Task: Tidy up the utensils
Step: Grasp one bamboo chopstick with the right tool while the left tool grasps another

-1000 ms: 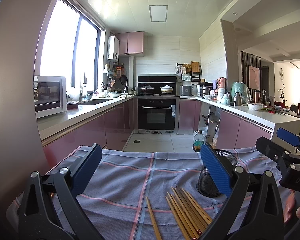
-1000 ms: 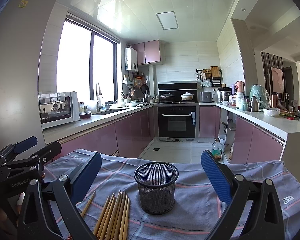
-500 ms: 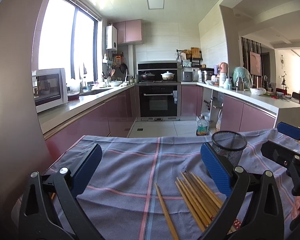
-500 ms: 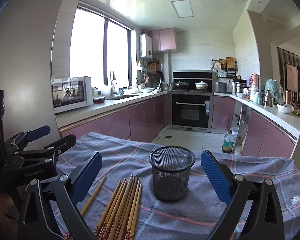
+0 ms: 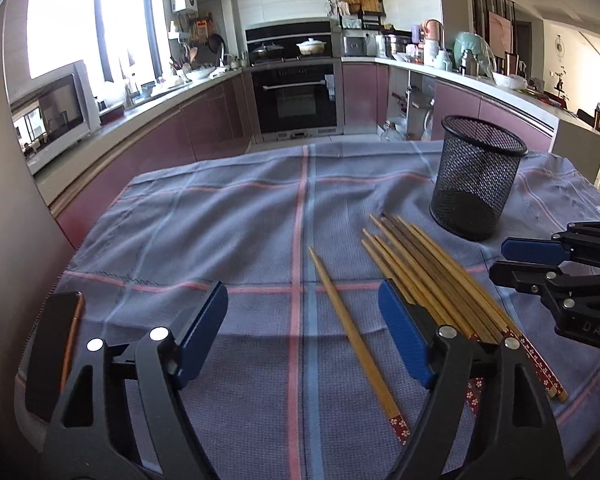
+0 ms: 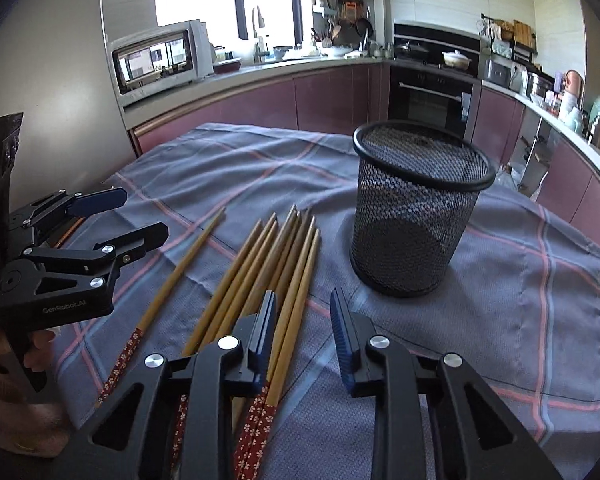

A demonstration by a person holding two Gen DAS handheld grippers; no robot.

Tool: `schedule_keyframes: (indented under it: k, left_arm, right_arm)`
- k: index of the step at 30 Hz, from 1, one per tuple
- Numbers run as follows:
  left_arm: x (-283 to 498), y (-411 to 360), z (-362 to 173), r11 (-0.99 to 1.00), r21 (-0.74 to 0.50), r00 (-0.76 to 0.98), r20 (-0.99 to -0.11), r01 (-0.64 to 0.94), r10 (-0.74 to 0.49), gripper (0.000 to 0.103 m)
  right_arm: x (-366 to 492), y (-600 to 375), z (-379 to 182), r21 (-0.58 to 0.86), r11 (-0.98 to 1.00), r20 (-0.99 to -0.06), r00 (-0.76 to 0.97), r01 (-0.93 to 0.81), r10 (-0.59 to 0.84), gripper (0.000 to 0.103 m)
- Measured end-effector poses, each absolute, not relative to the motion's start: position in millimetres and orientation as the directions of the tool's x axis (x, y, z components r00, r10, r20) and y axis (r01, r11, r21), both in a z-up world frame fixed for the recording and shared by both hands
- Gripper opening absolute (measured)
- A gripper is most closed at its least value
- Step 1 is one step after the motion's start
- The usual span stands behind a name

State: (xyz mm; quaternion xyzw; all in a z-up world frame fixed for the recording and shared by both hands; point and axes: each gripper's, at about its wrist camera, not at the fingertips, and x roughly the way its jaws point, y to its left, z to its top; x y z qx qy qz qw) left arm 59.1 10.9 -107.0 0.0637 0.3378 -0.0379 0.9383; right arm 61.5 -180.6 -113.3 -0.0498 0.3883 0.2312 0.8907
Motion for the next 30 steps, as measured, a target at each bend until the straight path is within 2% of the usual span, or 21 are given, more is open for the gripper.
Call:
schedule_keyframes:
  k: [5, 9, 11, 19, 22, 24, 26, 30]
  left_arm:
    - [75, 6, -126, 0.985, 0.067, 0.710, -0.701, 0.156, -0.065, 0.059]
    - [82, 3, -134, 0.981, 0.056, 0.686, -0.722, 0.187, -0.090, 0.057]
    - [85, 2, -134, 0.979, 0.048, 0.668, -0.738, 0.197, -0.098, 0.050]
    - [96, 0, -141, 0.975, 0.003, 0.613, -0.778, 0.223, -0.138, 0.042]
    - [97, 1, -142, 0.974, -0.009, 0.606, -0.781, 0.226, -0.148, 0.032]
    - [98, 2, -142, 0.976, -0.015, 0.605, -0.782, 0.219, -0.148, 0.026]
    - [100, 4, -142, 0.977, -0.029, 0.603, -0.783, 0.212, -0.154, 0.015]
    - [100, 7, -141, 0.980, -0.054, 0.603, -0.781, 0.191, -0.161, 0.010]
  right_arm:
    - [71, -180, -124, 0.103, 0.885, -0.747, 0.553, -0.454, 0.371, 0.019]
    - [75, -177, -126, 0.106, 0.883, -0.757, 0.539, -0.458, 0.370, 0.019]
    - [79, -176, -128, 0.102, 0.884, -0.765, 0.532, -0.455, 0.363, 0.019]
    - [88, -168, -130, 0.069, 0.886, -0.782, 0.526, -0.458, 0.333, 0.019]
    - [92, -166, -130, 0.075, 0.887, -0.782, 0.524, -0.456, 0.336, 0.017]
    - [94, -166, -130, 0.086, 0.886, -0.782, 0.521, -0.455, 0.343, 0.008]
    - [93, -168, -130, 0.099, 0.887, -0.778, 0.520, -0.452, 0.352, 0.005]
    - [92, -175, -128, 0.125, 0.889, -0.767, 0.525, -0.440, 0.368, 0.005]
